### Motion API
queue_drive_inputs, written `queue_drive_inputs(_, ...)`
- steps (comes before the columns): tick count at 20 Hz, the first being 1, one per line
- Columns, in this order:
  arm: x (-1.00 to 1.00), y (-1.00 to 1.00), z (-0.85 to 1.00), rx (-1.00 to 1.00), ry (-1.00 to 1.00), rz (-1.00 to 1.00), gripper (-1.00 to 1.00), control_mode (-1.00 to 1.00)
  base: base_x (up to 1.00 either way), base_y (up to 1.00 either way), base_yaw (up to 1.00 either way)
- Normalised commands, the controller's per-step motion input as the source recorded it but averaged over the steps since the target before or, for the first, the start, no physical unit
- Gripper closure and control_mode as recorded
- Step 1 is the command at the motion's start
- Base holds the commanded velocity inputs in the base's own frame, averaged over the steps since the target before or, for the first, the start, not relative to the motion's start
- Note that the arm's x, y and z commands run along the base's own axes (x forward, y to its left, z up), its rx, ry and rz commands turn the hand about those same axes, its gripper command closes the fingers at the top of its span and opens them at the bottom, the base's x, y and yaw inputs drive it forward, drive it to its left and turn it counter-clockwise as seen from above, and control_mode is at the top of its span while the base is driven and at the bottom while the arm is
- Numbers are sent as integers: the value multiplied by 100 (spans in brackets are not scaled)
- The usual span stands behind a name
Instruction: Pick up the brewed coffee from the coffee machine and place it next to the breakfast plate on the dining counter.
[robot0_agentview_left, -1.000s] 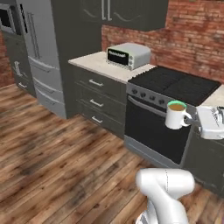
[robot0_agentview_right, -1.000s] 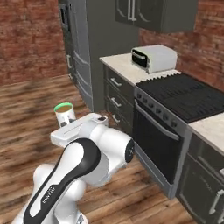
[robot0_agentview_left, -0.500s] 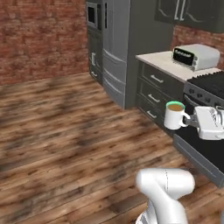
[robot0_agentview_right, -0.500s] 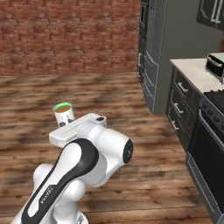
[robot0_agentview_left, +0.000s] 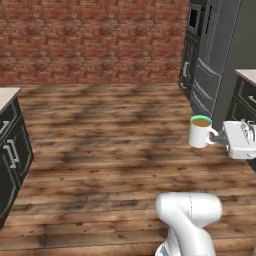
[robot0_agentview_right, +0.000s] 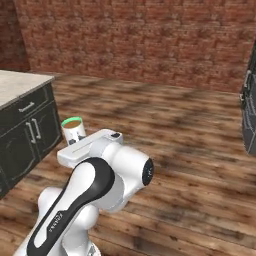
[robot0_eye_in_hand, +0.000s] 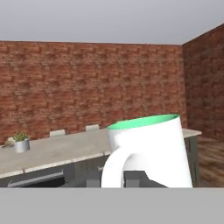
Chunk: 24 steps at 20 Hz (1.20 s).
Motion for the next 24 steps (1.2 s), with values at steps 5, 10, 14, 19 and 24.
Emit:
queue_drive_inputs(5, 0, 0, 0, 0, 0, 0, 100, 100, 13, 8, 62)
queue_drive_inputs(10, 0, 0, 0, 0, 0, 0, 100, 100, 41, 2, 59)
queue_drive_inputs(14, 0, 0, 0, 0, 0, 0, 100, 100, 70, 20, 61)
queue_drive_inputs(19, 0, 0, 0, 0, 0, 0, 100, 100, 63, 42, 57)
queue_drive_inputs(24, 0, 0, 0, 0, 0, 0, 100, 100, 56, 10, 45)
